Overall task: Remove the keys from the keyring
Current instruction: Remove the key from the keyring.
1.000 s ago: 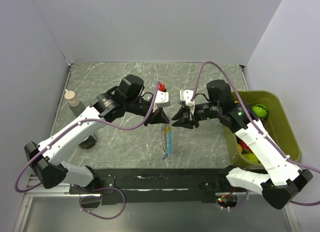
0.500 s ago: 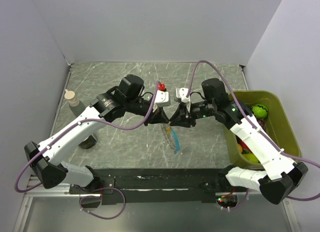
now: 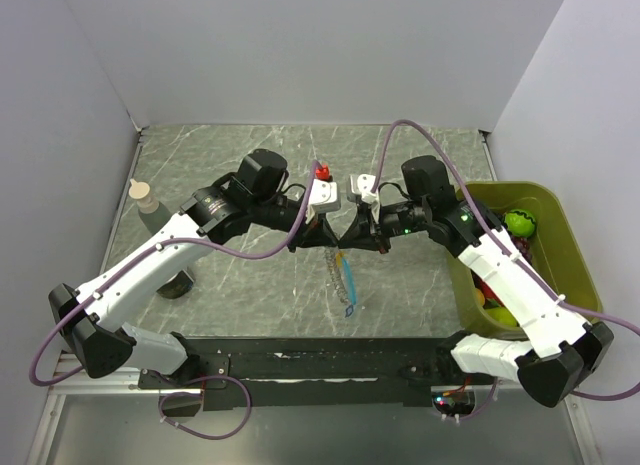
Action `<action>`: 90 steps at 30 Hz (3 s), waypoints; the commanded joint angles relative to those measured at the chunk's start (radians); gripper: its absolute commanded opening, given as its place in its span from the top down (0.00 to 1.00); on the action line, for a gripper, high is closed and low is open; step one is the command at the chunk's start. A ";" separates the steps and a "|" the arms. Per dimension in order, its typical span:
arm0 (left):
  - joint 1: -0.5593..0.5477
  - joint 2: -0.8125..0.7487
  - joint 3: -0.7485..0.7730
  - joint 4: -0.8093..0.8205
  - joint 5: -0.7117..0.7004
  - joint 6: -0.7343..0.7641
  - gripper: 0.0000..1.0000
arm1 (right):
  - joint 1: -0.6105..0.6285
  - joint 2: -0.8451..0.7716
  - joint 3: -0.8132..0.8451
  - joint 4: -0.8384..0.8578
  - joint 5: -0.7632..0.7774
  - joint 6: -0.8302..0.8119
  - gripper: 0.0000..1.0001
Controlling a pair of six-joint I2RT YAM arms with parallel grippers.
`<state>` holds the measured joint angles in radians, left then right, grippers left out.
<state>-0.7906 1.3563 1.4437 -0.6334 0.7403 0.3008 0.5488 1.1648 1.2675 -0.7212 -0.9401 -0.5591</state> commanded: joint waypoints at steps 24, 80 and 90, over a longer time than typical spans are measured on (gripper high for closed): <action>0.111 -0.068 -0.023 0.158 0.205 -0.106 0.61 | -0.194 -0.073 -0.310 1.194 -0.502 1.119 1.00; 0.113 0.010 -0.014 0.273 0.330 -0.256 0.99 | -0.213 -0.010 -0.456 1.652 -0.345 1.437 1.00; 0.113 -0.034 0.007 0.160 0.216 -0.143 0.99 | -0.219 -0.063 -0.364 1.119 -0.407 1.028 0.71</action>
<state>-0.6750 1.3674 1.4197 -0.4541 1.0054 0.0898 0.3397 1.1435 0.8196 0.7052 -1.3289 0.7052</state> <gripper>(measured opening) 0.027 0.176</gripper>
